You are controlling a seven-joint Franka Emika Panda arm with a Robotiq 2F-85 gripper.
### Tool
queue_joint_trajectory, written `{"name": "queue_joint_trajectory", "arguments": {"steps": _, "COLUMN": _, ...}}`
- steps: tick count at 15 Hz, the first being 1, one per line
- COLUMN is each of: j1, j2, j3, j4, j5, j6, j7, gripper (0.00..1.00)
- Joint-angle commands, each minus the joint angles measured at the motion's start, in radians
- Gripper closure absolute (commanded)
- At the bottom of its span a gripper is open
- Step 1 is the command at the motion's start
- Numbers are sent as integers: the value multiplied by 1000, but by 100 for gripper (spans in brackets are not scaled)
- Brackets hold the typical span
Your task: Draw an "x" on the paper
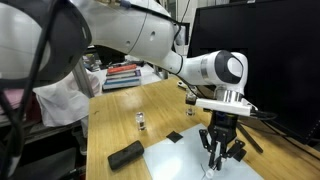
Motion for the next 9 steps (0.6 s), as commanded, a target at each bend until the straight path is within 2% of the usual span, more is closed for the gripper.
{"name": "queue_joint_trajectory", "arguments": {"steps": 1, "j1": -3, "j2": -32, "j3": 5, "j4": -52, "j5": 8, "j6": 33, "j7": 19, "gripper": 95}}
{"name": "queue_joint_trajectory", "arguments": {"steps": 9, "j1": 38, "j2": 8, "j3": -11, "j4": -18, "j5": -38, "j6": -48, "j7": 12, "gripper": 95}}
